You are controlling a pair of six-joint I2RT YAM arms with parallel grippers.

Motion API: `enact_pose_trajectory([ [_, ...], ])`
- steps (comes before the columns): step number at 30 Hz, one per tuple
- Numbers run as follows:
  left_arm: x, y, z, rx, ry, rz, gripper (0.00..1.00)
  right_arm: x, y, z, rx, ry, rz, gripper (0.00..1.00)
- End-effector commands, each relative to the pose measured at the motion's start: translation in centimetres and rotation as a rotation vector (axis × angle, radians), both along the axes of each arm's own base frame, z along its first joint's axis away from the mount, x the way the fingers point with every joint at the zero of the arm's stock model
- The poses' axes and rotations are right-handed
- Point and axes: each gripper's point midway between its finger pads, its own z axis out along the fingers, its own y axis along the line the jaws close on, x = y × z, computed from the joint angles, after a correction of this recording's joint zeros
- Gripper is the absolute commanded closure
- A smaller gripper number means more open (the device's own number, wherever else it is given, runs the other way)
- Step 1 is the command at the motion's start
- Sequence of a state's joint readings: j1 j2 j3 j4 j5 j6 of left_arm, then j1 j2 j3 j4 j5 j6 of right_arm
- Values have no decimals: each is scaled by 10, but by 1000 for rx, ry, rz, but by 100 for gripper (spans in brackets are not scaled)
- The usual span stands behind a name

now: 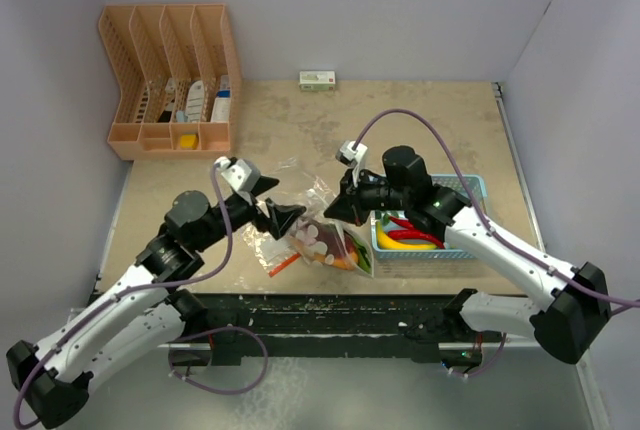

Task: Place the food in the zip-top bag and seal the zipper
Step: Zip the zipper food storage bag at the center of the board.

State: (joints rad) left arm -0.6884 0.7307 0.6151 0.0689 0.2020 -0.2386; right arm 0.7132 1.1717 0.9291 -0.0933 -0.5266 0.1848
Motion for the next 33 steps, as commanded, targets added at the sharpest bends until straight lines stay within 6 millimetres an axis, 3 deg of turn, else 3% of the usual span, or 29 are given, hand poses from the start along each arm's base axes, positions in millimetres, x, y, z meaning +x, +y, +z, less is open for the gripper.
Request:
enact_pose_trajectory([
  [1, -14, 13, 25, 2, -83, -9, 1, -12, 3, 19, 42, -48, 81, 100],
  [9, -50, 10, 41, -19, -197, -167, 3, -42, 4, 64, 139, -96, 234, 100],
  [10, -52, 9, 44, -37, -204, -182, 3, -46, 4, 76, 160, -114, 258, 100],
  [14, -54, -1, 43, -69, -189, -229, 5, -57, 3, 90, 186, -131, 315, 100],
  [19, -49, -17, 37, -84, -138, -279, 8, -62, 2, 96, 194, -138, 341, 100],
  [24, -46, -24, 47, -140, -142, -289, 10, -62, 2, 94, 185, -143, 351, 100],
  [33, -51, -30, 49, -188, -117, -329, 30, -65, 0, 94, 188, -146, 355, 100],
])
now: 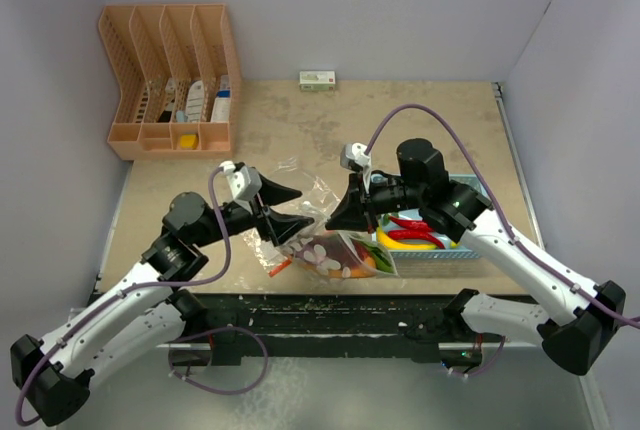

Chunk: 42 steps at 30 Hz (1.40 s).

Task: Place the food in the zip-top bag and seal the zipper
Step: Zip the zipper food storage bag at the center of the board.

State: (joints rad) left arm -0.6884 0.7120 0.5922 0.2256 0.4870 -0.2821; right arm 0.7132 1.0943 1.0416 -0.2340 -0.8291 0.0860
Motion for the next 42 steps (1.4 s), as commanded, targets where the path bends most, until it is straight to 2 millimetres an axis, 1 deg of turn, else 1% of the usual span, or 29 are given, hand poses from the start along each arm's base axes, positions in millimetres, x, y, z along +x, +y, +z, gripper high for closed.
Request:
enact_pose_trajectory([
  [1, -8, -5, 18, -87, -20, -54, 32, -7, 1, 34, 86, -90, 46, 100],
  [4, -10, -7, 14, -104, -12, -74, 36, -7, 1, 36, 88, -93, 45, 100],
  [10, -10, -12, 5, -120, 7, -100, 37, -7, 0, 38, 93, -101, 44, 100],
  [11, -11, -13, 5, -129, 3, -103, 39, -7, 0, 38, 94, -104, 43, 100],
  [13, -11, -14, 6, -148, -12, -114, 52, -8, -1, 39, 95, -103, 42, 100],
  [14, -11, -15, 7, -157, -16, -118, 55, -8, -1, 39, 96, -104, 42, 100],
  [15, -12, -16, 8, -167, -23, -126, 56, -9, -1, 39, 96, -102, 43, 100],
  [19, -15, -19, 9, -191, -43, -161, 57, -8, -1, 39, 95, -102, 41, 100],
  [20, -17, -20, 9, -194, -50, -173, 59, -8, -1, 38, 94, -99, 41, 100],
  [22, -21, -22, 10, -194, -71, -207, 67, -8, -1, 37, 92, -97, 42, 100],
  [23, -20, -23, 8, -191, -64, -211, 68, -9, -1, 36, 92, -96, 42, 100],
  [26, -20, -25, 8, -201, -70, -224, 76, -9, -1, 35, 91, -96, 45, 100],
  [27, -21, -25, 9, -211, -78, -229, 81, -10, -2, 33, 83, -88, 46, 100],
  [30, -27, -23, 14, -244, -130, -249, 99, -13, -4, 27, 67, -68, 48, 100],
  [33, -28, -22, 12, -237, -136, -242, 100, -12, -4, 23, 58, -54, 38, 100],
  [36, -21, -20, 6, -180, -102, -201, 100, -5, -5, 17, 38, -47, -6, 100],
  [37, -18, -19, 3, -150, -95, -179, 100, -3, -5, 14, 28, -44, -20, 98],
  [40, -8, -10, -9, -72, -82, -84, 100, 2, -5, 6, 5, -36, -39, 83],
  [42, -5, -2, -14, -34, -91, -41, 100, 2, -6, 5, 0, -39, -41, 74],
])
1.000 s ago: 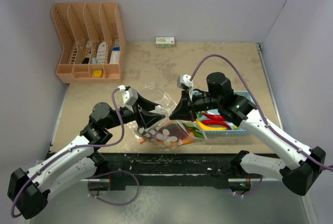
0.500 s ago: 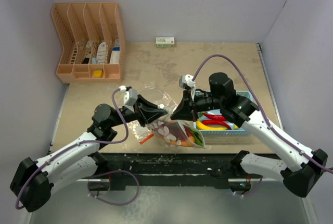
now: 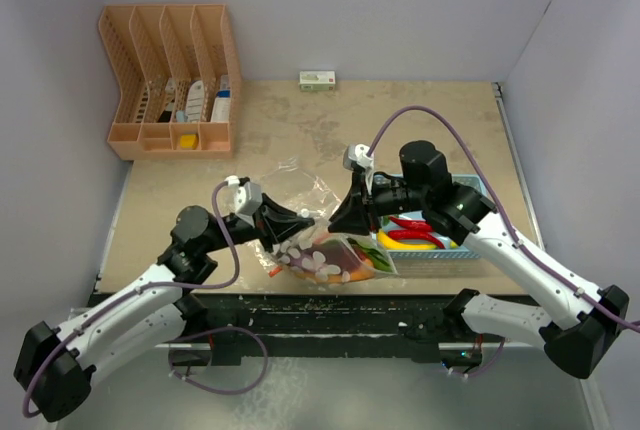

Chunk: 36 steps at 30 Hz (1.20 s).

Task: Place the food in the zip-top bag and seal the zipper
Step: Zip the zipper food storage bag at the center of the board.

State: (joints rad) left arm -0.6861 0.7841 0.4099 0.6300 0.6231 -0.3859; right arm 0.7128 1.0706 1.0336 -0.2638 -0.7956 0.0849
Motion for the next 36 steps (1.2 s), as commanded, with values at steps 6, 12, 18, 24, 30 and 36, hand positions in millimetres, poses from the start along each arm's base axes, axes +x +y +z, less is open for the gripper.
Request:
enact_pose_trajectory([
  [6, 7, 24, 7, 122, -100, 141, 100, -1, -1, 24, 60, -83, -1, 59],
  [12, 0, 14, 19, 133, -139, 58, 100, -4, 10, 42, 132, -75, 61, 45],
  [18, -5, 5, 31, 162, -154, -15, 100, 1, 25, 50, 179, -59, 112, 45],
  [24, -8, 6, 33, 159, -155, -22, 100, 6, 37, 60, 232, -43, 149, 45],
  [30, -9, 8, 33, 151, -156, -21, 100, 5, 45, 75, 297, -47, 197, 47],
  [36, -10, 7, 33, 146, -158, -23, 100, 10, 49, 62, 275, 6, 183, 49],
])
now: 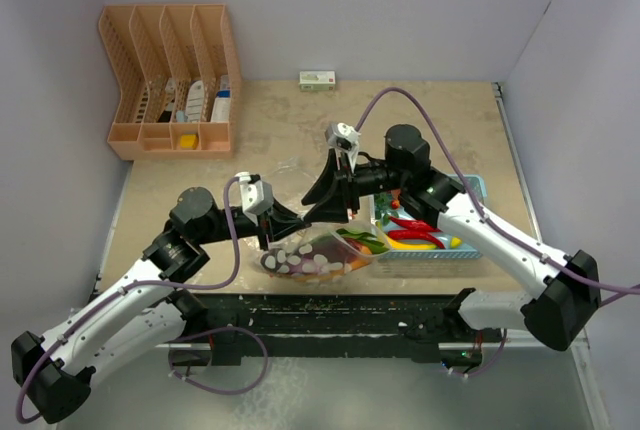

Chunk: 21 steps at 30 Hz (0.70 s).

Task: Place the food in the zip-top bag and seal the zipper
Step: Zip the zipper food storage bag at the center of the board.

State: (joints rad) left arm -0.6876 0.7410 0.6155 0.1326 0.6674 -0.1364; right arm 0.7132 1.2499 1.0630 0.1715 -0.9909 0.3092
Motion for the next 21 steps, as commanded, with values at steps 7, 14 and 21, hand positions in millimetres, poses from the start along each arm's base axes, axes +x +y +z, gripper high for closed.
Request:
enact_pose_trajectory([
  [7, -3, 0, 32, -76, -99, -15, 100, 4, 3, 18, 32, -23, -20, 47],
  [14, -2, 0, 33, -78, -97, -8, 100, 9, -2, 7, -10, -9, -89, 50],
  [21, -1, 0, 32, -78, -90, -7, 100, 10, -3, 5, -19, 0, -104, 60],
])
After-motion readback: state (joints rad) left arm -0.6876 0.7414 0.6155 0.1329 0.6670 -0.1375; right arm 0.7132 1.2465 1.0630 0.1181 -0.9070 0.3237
